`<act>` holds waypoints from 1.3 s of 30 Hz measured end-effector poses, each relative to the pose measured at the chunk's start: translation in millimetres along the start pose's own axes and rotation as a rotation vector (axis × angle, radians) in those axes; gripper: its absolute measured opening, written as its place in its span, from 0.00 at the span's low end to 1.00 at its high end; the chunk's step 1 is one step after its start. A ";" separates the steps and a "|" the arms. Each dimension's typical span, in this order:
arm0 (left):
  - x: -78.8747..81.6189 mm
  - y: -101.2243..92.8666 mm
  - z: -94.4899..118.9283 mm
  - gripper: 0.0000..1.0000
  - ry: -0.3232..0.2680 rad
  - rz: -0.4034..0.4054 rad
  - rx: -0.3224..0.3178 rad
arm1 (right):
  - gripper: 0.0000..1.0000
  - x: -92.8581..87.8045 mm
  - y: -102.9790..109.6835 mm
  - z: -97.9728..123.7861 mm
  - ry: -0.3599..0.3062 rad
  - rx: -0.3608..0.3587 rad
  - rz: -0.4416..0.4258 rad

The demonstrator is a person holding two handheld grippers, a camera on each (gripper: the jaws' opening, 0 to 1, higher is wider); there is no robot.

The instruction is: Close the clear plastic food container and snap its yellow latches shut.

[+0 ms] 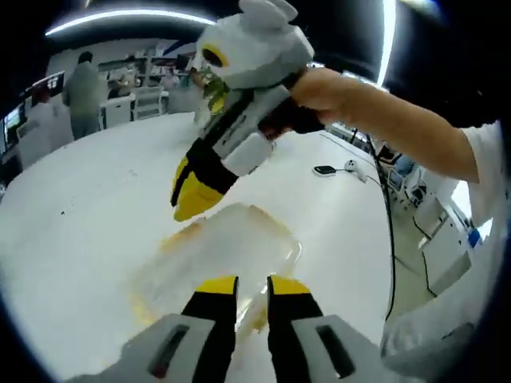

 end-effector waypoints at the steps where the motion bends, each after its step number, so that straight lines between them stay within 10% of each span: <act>1: 3.3 -0.2 0.1 0.11 0.008 -0.054 0.001 | 0.15 -0.4 2.7 0.4 0.045 0.017 0.045; 6: 4.3 -2.0 -0.4 0.17 0.089 -0.261 0.010 | 0.22 -3.0 1.8 -2.1 0.252 0.042 0.191; 15: 0.3 -3.6 -11.0 0.17 0.187 -0.453 0.040 | 0.28 -6.9 6.2 -18.8 0.386 0.119 0.271; 39: 4.1 -11.5 -18.7 0.16 0.280 -0.644 0.008 | 0.32 -0.8 6.0 -31.5 0.513 0.167 0.308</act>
Point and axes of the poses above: the point that each gripper's makers call its tool centre point, and the gripper's own axes: z roughly backward along the fingers, y roughly to its left, x roughly out of its top, the point moved 5 cm from there along z, roughly backward along the fingers, and after that the axes turned 5 degrees about z, right-handed, at the moved point
